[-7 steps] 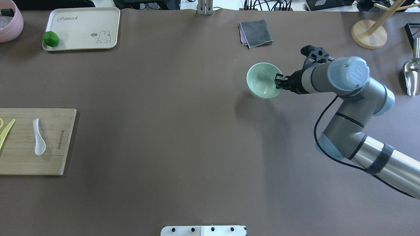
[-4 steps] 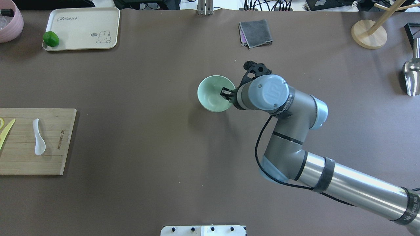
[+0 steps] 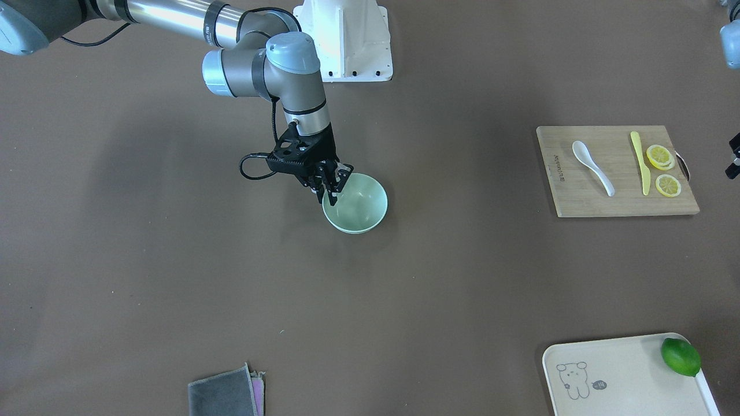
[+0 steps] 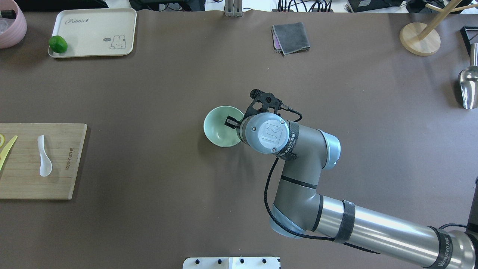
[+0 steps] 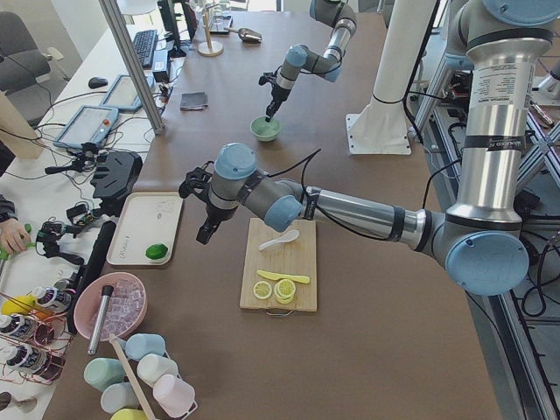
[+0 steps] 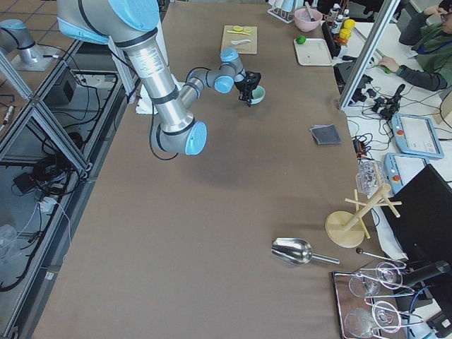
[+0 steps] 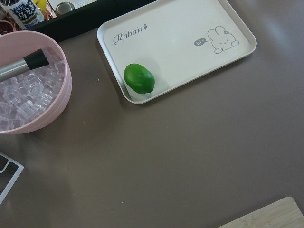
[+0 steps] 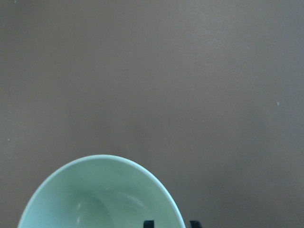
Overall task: Place spoon in bowl
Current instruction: 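Slide the pale green bowl with the right gripper toward the table center, then release the bowl and retract the right gripper while the left gripper reaches toward the spoon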
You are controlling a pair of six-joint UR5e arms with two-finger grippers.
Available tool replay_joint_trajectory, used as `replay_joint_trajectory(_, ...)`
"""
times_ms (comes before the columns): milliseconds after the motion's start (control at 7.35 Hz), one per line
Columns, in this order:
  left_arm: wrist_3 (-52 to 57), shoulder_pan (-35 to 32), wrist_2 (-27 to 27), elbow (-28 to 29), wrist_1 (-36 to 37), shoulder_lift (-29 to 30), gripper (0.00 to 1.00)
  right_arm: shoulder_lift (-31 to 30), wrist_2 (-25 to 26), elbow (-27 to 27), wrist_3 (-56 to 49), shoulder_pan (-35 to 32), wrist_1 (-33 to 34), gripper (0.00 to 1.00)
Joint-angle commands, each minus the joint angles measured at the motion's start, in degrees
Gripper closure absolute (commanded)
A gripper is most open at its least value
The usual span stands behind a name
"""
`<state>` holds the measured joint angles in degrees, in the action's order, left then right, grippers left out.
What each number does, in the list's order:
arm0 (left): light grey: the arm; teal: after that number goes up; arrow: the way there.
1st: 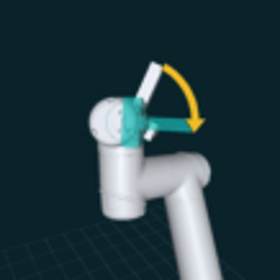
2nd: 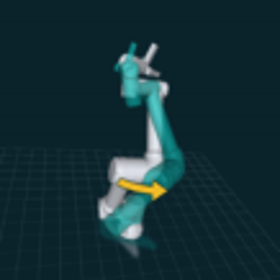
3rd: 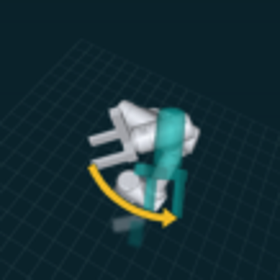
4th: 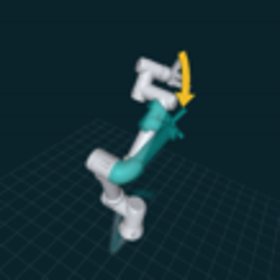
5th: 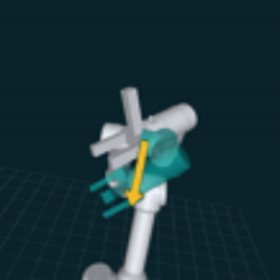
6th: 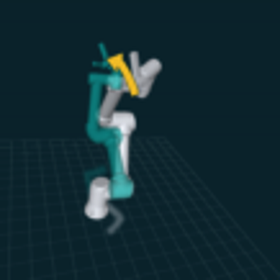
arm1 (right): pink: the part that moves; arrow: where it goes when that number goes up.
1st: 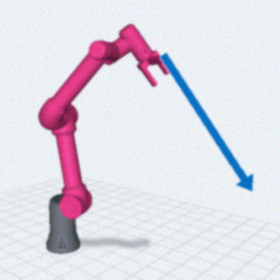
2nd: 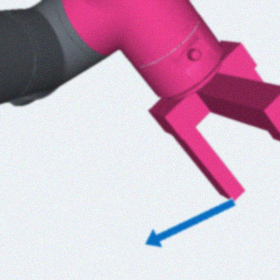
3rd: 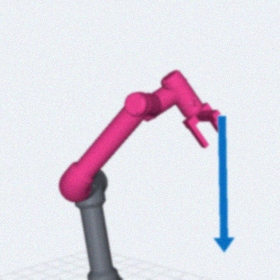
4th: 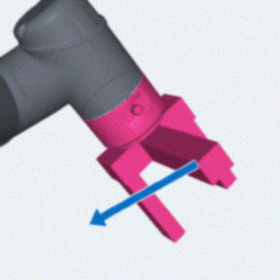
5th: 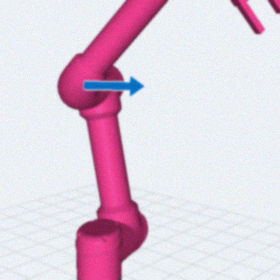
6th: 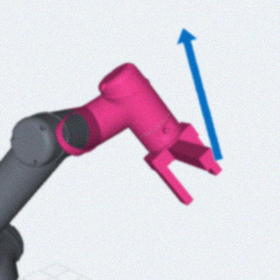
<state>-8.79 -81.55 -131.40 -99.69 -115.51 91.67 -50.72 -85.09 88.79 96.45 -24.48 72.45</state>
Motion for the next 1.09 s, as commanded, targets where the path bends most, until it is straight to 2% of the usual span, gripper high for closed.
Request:
replay_joint_trajectory(0, -3.7, 0.2, -0.2, -0.2, -0.4, -0.3, 0.02, 0.0, 0.9, 1.8, -4.0, -2.6, 0.4, 0.00)
replay_joint_trajectory(272, -14.2, 2.5, -1.0, -0.4, -2.7, -3.4, 0.02, -1.9, -13.5, 8.0, -13.3, -13.8, 8.1, 0.00)
replay_joint_trajectory(408, -22.8, 4.5, -2.0, -0.4, -8.5, -7.1, 0.02, -5.6, -20.1, 10.2, -21.7, -20.4, 7.8, 0.00)
replay_joint_trajectory(680, -43.7, 11.2, -1.5, -0.4, -26.8, -16.4, 0.02, -17.9, -33.3, 14.9, -41.0, -34.3, 7.6, 0.00)
replay_joint_trajectory(816, -51.4, 14.0, -1.1, -0.3, -29.5, -18.1, 0.02, -22.2, -39.1, 15.0, -51.0, -40.7, 7.6, 0.00)
replay_joint_trajectory(952, -54.8, 15.4, 0.1, -0.4, -29.7, -18.6, 0.02, -24.8, -43.3, 14.8, -57.2, -45.3, 7.7, 0.00)
